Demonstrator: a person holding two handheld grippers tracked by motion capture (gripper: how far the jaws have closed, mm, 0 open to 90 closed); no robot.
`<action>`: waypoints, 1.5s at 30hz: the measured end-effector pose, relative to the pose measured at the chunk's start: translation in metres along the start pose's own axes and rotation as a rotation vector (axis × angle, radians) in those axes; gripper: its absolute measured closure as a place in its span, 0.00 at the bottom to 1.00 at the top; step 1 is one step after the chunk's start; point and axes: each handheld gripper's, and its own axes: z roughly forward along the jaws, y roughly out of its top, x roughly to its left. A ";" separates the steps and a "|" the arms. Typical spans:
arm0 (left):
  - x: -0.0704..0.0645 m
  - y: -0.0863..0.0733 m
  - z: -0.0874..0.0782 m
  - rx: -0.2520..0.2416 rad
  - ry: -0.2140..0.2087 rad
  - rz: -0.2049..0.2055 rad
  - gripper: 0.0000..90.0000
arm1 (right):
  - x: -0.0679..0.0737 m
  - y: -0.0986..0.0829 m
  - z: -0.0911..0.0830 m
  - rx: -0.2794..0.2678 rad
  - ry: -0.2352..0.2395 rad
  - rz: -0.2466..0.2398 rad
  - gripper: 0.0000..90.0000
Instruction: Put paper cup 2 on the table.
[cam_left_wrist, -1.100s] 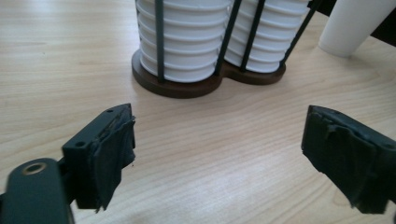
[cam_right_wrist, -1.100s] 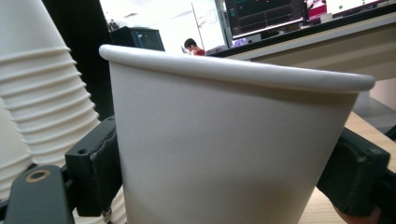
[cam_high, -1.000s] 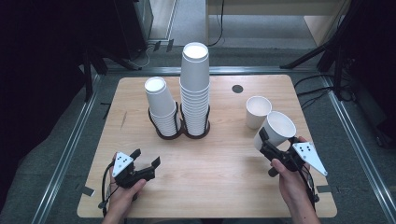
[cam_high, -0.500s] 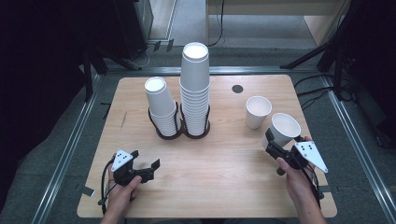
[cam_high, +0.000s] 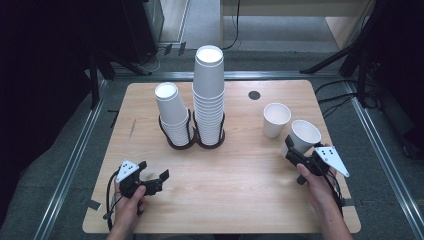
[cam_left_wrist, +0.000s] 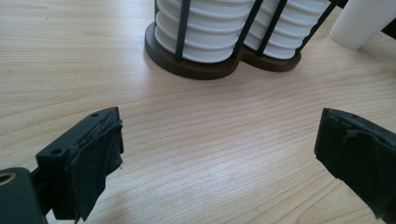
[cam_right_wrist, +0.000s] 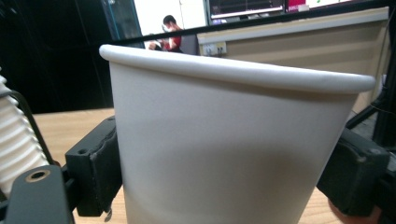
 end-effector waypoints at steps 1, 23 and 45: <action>0.000 -0.001 0.001 0.002 0.000 0.002 0.02 | 0.001 0.000 0.002 0.011 -0.004 -0.002 0.15; 0.005 -0.002 -0.001 0.001 0.006 -0.021 0.02 | 0.013 -0.014 0.022 0.123 -0.051 -0.113 0.14; 0.004 -0.001 -0.001 0.004 0.001 -0.014 0.02 | 0.016 -0.021 0.007 0.181 -0.008 -0.186 0.14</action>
